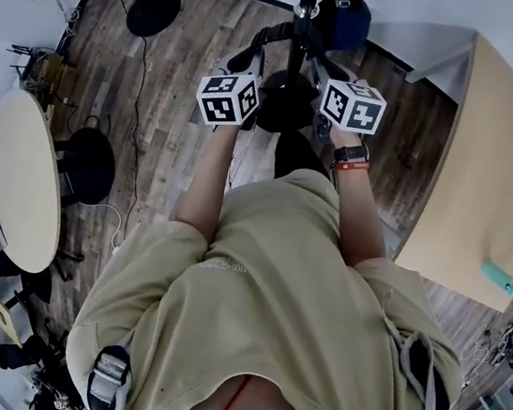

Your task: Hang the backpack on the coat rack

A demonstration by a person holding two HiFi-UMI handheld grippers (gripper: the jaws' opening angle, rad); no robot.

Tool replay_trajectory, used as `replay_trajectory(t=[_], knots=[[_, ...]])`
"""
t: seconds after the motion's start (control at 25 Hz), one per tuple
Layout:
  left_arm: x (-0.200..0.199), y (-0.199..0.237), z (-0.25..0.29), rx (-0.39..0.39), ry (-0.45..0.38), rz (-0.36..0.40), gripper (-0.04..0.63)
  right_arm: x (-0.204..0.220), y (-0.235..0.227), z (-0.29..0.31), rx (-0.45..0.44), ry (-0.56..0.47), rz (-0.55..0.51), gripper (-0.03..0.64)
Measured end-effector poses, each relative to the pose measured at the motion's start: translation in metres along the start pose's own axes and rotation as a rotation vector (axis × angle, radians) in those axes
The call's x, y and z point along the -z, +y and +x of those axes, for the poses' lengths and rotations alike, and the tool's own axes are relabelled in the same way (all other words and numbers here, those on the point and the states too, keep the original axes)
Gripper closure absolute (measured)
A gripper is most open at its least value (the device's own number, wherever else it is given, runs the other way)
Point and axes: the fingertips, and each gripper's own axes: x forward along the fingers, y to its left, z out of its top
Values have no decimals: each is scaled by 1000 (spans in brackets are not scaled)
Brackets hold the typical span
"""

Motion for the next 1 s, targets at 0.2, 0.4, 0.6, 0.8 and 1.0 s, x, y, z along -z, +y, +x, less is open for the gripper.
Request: replay_trajectory(t=[0.2, 0.4, 0.6, 0.8, 1.0], knots=[[15, -9, 7, 10, 34, 29, 569, 10, 7, 11, -29, 16, -19, 592], [22, -15, 2, -18, 38, 116, 569, 12, 13, 10, -25, 21, -36, 583], [29, -28, 0, 10, 68, 142, 568, 5, 18, 5, -22, -1, -41, 549], [34, -40, -11, 38, 88, 145, 525, 3, 24, -14, 0, -28, -32, 552], [41, -55, -29, 66, 111, 136, 458, 4, 26, -41, 34, -59, -15, 552]])
